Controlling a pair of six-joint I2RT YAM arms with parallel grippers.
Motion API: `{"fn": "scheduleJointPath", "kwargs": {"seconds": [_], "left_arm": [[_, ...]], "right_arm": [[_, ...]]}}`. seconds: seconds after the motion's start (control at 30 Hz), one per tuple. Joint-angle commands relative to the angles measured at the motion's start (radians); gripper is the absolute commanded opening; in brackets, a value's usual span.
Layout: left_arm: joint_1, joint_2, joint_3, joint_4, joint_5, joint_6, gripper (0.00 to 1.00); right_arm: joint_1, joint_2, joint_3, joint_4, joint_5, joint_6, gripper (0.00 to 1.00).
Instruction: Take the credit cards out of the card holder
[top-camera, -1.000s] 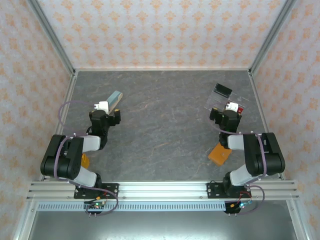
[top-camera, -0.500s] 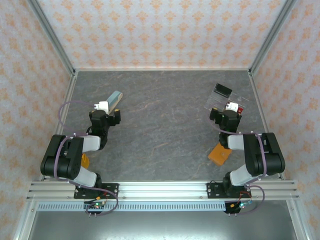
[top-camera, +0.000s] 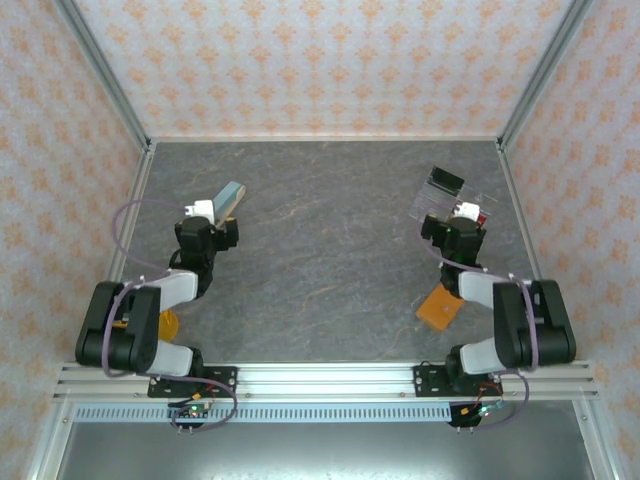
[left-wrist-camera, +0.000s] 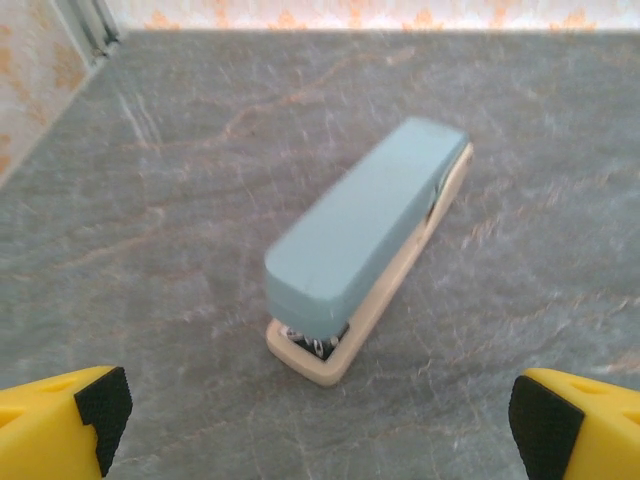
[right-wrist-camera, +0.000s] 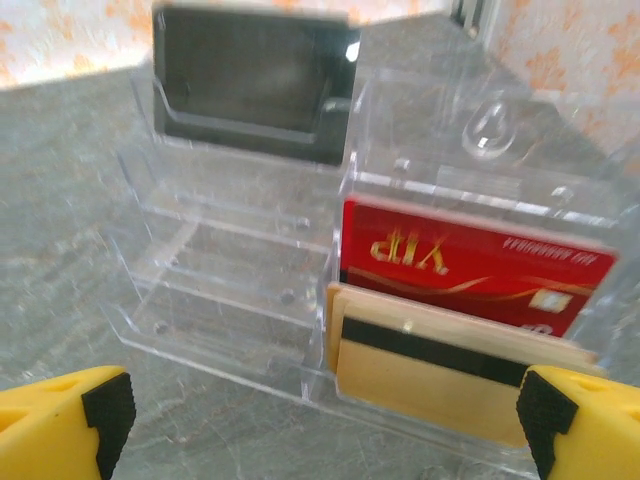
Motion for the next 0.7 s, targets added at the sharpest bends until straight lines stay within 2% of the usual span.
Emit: {"fn": "scheduleJointPath", "kwargs": {"seconds": [0.0, 0.13, 0.27, 0.37, 0.43, 0.53, 0.67], "left_arm": [[0.002, -0.134, 0.093, -0.181, -0.052, -0.054, 1.00], [0.000, -0.222, 0.169, -0.332, -0.002, -0.154, 1.00], [-0.024, -0.267, 0.241, -0.456, 0.060, -0.250, 1.00], [-0.050, -0.284, 0.301, -0.573, 0.062, -0.368, 1.00], [-0.051, -0.290, 0.360, -0.691, 0.104, -0.439, 1.00], [-0.052, -0.303, 0.423, -0.812, 0.168, -0.481, 1.00], [-0.053, -0.307, 0.473, -0.922, 0.197, -0.468, 1.00]], "right_arm": [[-0.005, -0.141, 0.075, -0.202, 0.077, 0.089, 1.00], [-0.004, -0.264, 0.220, -0.598, 0.118, 0.285, 1.00], [-0.005, -0.274, 0.383, -0.975, 0.093, 0.466, 1.00], [-0.004, -0.260, 0.432, -1.137, -0.001, 0.560, 1.00], [-0.005, -0.255, 0.439, -1.249, -0.011, 0.631, 1.00], [-0.005, -0.250, 0.429, -1.382, -0.017, 0.675, 1.00], [0.005, -0.275, 0.342, -1.415, -0.122, 0.706, 1.00]]}}
